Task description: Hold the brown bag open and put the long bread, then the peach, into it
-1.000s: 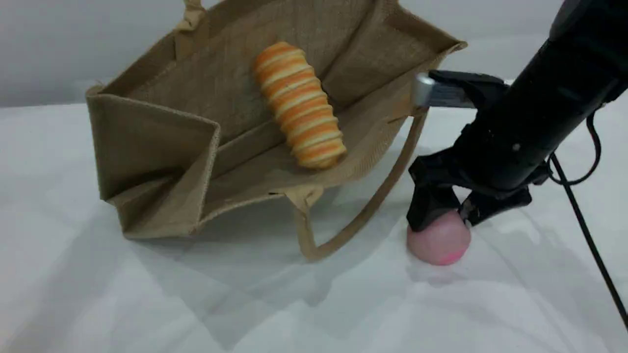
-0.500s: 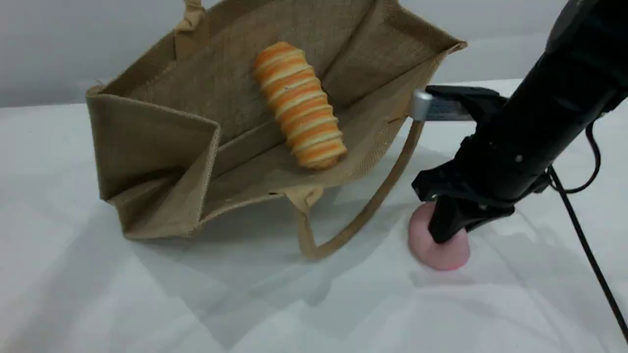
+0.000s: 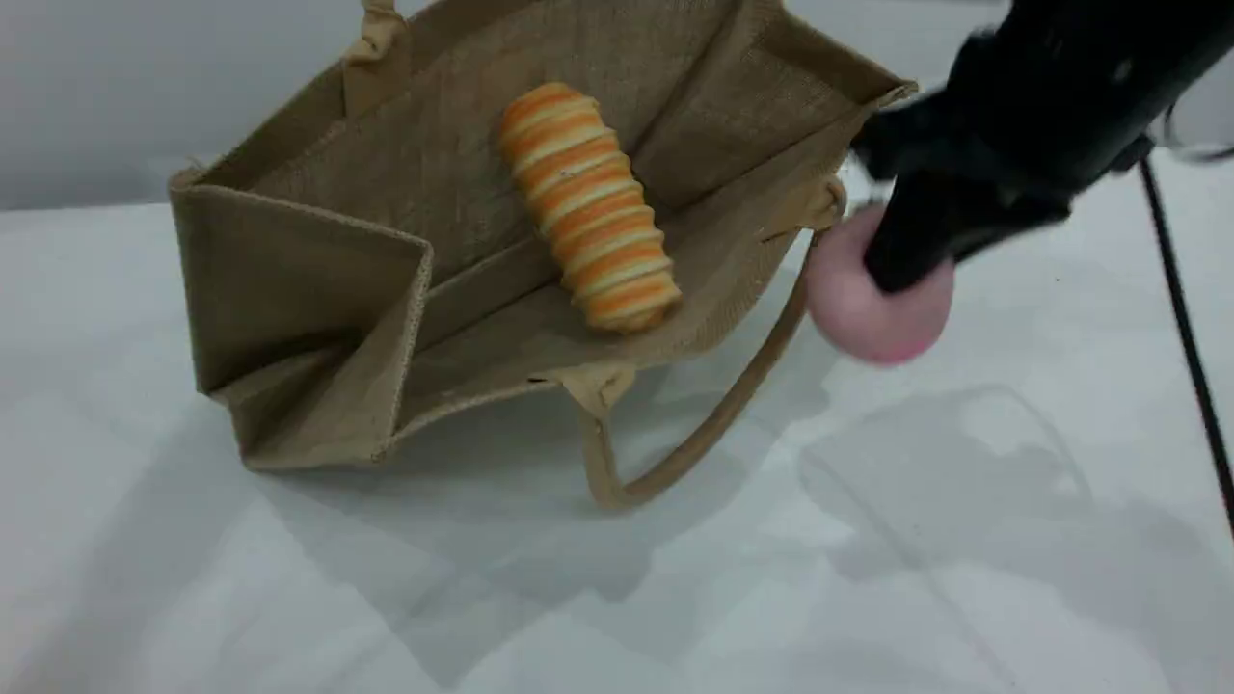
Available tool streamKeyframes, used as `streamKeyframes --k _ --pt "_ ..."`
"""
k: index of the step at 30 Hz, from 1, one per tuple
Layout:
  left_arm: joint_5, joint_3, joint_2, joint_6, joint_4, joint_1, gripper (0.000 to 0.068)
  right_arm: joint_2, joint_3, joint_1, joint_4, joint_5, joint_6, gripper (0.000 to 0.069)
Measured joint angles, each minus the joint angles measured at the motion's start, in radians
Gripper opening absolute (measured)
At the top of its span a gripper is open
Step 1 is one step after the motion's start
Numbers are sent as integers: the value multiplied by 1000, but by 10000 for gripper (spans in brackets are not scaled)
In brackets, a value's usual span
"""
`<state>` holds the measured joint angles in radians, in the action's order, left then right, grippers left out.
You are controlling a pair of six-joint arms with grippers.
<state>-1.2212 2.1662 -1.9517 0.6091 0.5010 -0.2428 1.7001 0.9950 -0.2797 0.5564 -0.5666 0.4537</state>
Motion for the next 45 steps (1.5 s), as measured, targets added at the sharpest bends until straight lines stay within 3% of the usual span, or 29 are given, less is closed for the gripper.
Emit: streamKeyframes --k 6,16,25,32,37,43,45 --pt "0 0 0 0 0 0 92 -127 -1 0 -20 -52 -30 23" --pt "0 0 0 0 0 0 92 -133 96 0 91 -46 99 23" --pt "0 0 0 0 7 0 92 22 225 -22 220 -56 222 25" --pt "0 0 0 0 7 0 92 178 308 -72 225 51 285 40" --pt "0 0 0 0 7 0 92 229 310 -80 230 117 287 159" --pt "0 0 0 0 7 0 92 228 310 -81 298 160 287 449" --pt "0 0 0 0 7 0 92 224 310 -81 319 160 287 514"
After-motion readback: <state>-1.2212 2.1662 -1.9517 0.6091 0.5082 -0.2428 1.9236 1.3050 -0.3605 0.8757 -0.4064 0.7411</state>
